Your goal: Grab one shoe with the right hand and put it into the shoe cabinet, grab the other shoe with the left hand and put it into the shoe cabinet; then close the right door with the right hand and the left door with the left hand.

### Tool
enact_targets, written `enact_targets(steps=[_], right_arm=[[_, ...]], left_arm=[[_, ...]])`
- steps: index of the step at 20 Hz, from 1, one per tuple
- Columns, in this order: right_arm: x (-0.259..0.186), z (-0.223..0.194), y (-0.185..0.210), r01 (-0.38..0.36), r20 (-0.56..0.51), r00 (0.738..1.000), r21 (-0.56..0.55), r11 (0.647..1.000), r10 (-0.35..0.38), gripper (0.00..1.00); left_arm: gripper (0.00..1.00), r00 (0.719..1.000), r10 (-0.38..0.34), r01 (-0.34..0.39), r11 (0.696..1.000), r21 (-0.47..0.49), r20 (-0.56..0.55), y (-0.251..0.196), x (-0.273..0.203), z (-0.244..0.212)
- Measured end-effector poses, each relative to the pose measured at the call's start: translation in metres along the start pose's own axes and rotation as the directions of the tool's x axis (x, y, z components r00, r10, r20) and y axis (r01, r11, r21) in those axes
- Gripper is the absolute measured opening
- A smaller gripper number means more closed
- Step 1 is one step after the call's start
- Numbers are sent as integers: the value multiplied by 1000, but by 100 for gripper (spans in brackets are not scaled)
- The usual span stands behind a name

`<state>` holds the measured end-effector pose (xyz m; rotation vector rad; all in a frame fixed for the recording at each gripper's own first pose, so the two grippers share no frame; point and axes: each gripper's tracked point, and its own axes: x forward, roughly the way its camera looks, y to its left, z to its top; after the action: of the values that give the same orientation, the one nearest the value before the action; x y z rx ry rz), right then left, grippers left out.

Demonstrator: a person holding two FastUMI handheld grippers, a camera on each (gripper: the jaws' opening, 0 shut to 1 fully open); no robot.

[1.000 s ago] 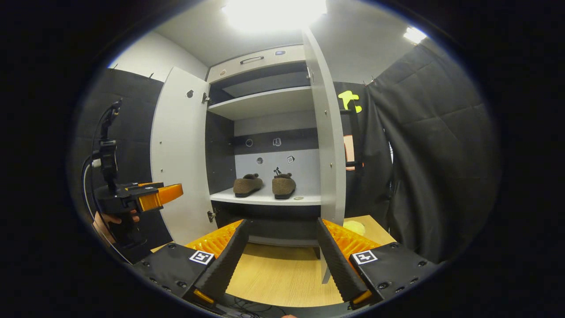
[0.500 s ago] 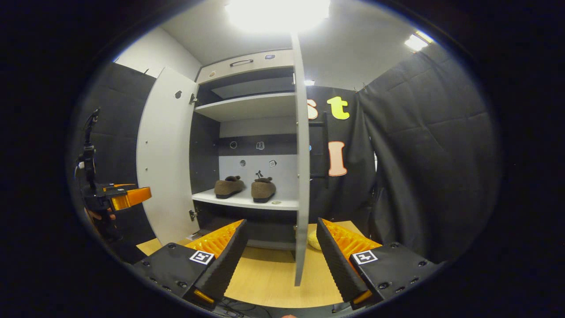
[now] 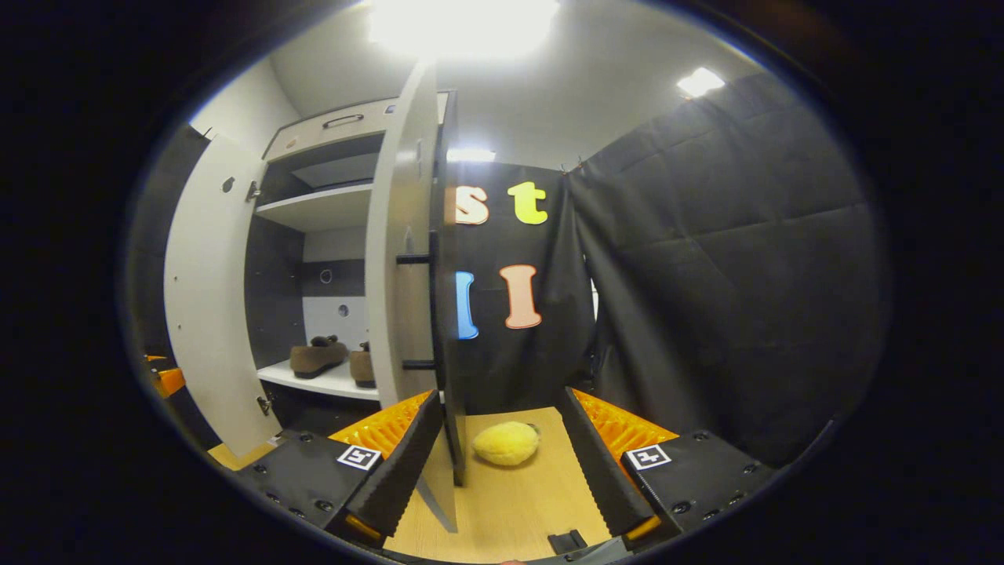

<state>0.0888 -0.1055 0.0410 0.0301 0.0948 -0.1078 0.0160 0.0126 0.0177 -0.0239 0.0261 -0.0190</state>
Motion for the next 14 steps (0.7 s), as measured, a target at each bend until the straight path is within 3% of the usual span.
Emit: enact_targets(steps=[6, 11, 14], right_arm=[[40, 13, -7, 100, -12, 995, -30, 995, -101, 98], [46, 15, 10, 78, 10, 997, -64, 995, -78, 94], [41, 16, 31, 18, 9, 1000, -80, 997, -18, 94]], left_arm=[[91, 998, 57, -57, 998, -8, 5, 30, 5, 3], [94, 994, 109, -109, 994, -21, 19, 59, 25, 6], [94, 991, 133, -132, 991, -22, 17, 81, 38, 13]])
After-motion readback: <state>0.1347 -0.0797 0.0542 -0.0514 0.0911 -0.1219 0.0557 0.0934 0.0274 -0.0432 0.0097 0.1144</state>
